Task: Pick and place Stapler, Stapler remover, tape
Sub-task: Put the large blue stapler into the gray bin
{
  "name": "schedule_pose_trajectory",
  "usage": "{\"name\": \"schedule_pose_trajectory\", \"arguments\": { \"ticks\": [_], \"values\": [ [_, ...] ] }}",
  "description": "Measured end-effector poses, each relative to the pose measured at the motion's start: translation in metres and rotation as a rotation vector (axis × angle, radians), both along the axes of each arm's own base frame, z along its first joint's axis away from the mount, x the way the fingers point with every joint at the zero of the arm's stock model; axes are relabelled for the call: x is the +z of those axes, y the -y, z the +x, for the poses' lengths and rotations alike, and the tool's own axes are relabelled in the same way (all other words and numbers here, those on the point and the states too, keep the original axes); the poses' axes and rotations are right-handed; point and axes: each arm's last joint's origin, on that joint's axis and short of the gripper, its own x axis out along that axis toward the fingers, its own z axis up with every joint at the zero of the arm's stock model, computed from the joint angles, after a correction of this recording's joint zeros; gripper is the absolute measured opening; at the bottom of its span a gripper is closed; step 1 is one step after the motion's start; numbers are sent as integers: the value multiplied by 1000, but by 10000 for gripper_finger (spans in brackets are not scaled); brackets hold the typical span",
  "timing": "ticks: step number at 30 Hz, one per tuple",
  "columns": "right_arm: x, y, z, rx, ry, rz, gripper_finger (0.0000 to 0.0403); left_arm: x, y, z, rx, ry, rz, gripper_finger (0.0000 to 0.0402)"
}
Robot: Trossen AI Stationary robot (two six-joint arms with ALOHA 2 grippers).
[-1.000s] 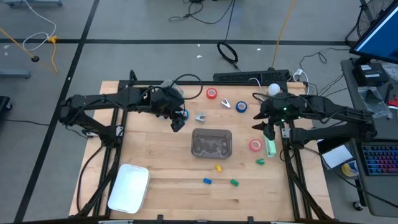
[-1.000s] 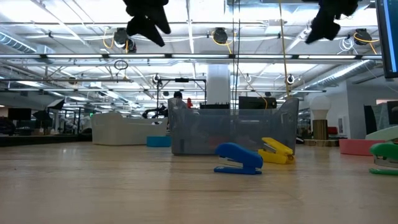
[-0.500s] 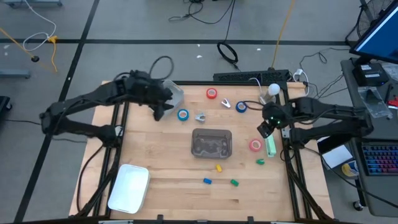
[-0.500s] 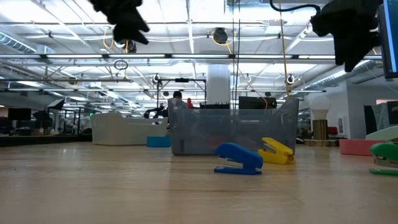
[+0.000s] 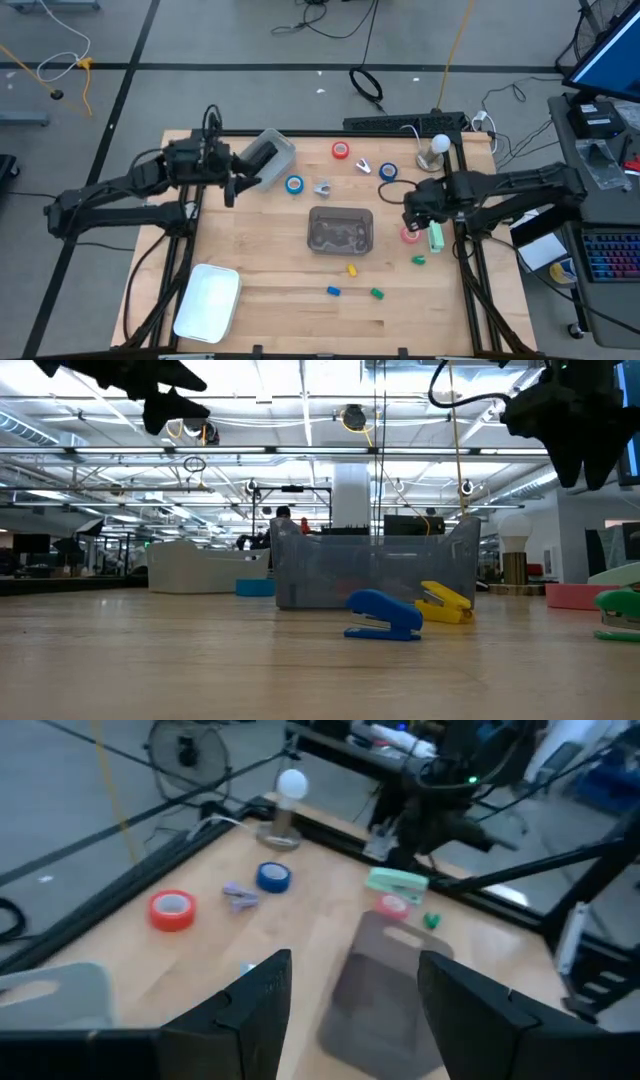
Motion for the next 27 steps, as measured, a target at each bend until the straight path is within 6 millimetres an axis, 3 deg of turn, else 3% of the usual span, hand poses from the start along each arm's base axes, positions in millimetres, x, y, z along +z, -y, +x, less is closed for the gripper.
{"name": "schedule_pose_trajectory", "arguments": {
  "ticks": [7,21,27],
  "values": [
    [-19,-14,-7,-86,-101,51,222,-24,4,6,40,-57,-21,218],
    [-75,-14,-29,-231,-96,93,222,-23,4,7,37,-51,-13,218],
    [-79,-14,-32,-260,-105,84,222,-23,4,7,37,-52,-17,218]
  ]
}}
